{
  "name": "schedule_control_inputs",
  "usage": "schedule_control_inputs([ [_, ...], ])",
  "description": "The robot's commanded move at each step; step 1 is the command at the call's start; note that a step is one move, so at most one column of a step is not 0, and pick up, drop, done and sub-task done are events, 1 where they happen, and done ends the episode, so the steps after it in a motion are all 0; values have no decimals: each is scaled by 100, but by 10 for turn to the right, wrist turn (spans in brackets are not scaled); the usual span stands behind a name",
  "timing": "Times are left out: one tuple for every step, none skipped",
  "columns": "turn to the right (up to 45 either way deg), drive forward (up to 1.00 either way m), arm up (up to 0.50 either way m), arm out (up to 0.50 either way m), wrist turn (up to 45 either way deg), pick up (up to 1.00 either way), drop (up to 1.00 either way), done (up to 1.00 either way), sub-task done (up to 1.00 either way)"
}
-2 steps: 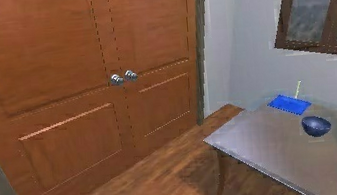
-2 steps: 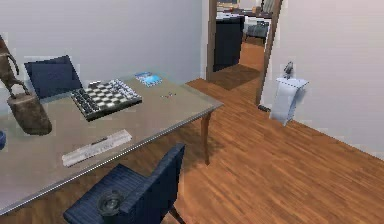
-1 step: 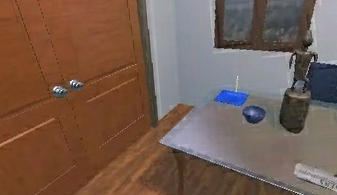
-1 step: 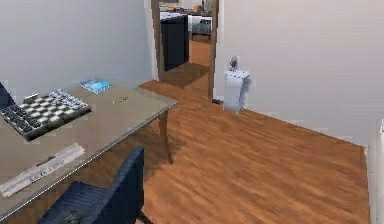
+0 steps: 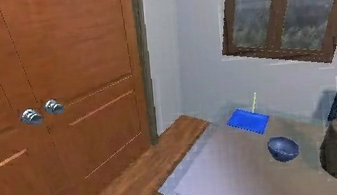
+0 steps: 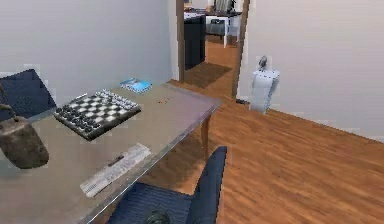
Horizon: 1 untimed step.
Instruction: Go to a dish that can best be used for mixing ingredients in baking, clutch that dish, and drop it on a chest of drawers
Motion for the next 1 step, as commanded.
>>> schedule_control_inputs([
  [-450,0,0,0,0,0,0,0,0],
])
